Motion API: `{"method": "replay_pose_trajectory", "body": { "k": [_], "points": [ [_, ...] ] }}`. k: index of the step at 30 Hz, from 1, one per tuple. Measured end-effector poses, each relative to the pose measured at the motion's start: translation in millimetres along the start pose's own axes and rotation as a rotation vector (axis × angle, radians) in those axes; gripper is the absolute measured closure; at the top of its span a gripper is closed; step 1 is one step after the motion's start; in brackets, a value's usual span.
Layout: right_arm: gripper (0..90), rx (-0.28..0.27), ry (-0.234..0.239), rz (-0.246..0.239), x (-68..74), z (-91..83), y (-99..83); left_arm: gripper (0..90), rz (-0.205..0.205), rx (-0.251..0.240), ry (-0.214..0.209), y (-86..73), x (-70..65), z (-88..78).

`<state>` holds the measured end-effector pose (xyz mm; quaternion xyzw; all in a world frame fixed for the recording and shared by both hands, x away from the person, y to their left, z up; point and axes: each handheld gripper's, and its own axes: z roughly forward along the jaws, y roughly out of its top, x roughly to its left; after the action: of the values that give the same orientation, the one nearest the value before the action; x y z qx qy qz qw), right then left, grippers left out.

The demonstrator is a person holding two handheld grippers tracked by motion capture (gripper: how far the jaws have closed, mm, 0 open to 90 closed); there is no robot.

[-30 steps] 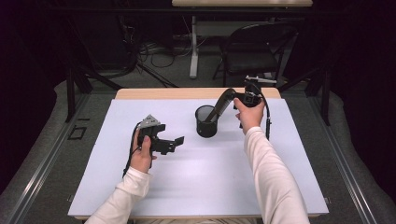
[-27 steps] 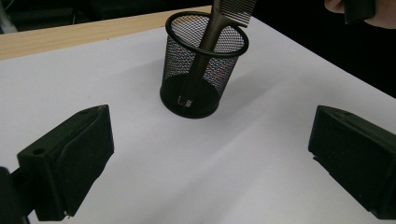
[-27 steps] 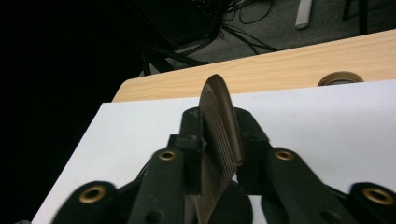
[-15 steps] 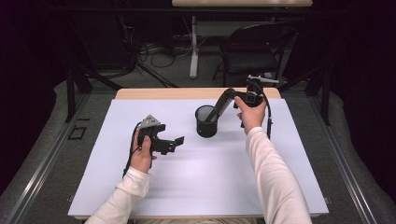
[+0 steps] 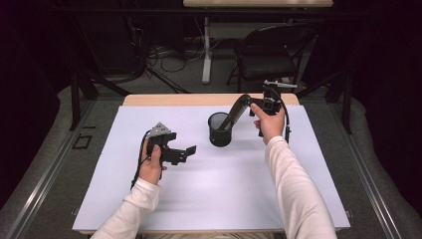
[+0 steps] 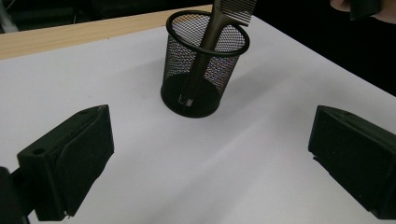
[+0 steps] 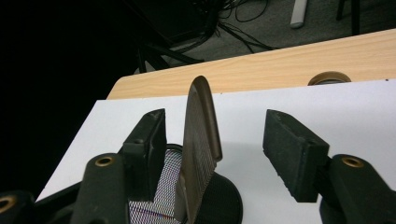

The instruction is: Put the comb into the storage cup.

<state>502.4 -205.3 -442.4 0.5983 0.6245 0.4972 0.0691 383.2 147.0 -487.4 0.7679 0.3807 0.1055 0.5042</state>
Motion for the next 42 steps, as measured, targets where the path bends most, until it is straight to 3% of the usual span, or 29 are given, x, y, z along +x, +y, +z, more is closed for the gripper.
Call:
{"method": "replay_pose_trajectory", "body": {
  "k": [7, 13, 21, 36, 42],
  "points": [
    [35.1, -0.010, -0.001, -0.035, 2.8, -3.5, 0.6, 0.4, -0.001, -0.001, -0.001, 0.1, 0.0, -0.4],
    [25.6, 0.003, -0.036, -0.058, 5.1, -5.3, 0.5, 0.4, -0.002, -0.003, 0.000, 0.2, 0.3, -0.6],
    [20.8, 0.019, -0.085, -0.100, 9.7, -9.4, 0.1, 0.5, -0.005, -0.005, 0.002, 0.3, 0.4, -1.2],
    [17.0, 0.013, -0.075, -0.136, 12.9, -22.3, 2.0, 0.4, -0.005, -0.007, -0.001, 0.5, 0.9, -2.2],
    [16.4, 0.030, -0.094, -0.173, 15.9, -27.4, 2.2, 0.5, -0.003, -0.009, -0.002, 0.8, 1.3, -3.3]
  ]
}}
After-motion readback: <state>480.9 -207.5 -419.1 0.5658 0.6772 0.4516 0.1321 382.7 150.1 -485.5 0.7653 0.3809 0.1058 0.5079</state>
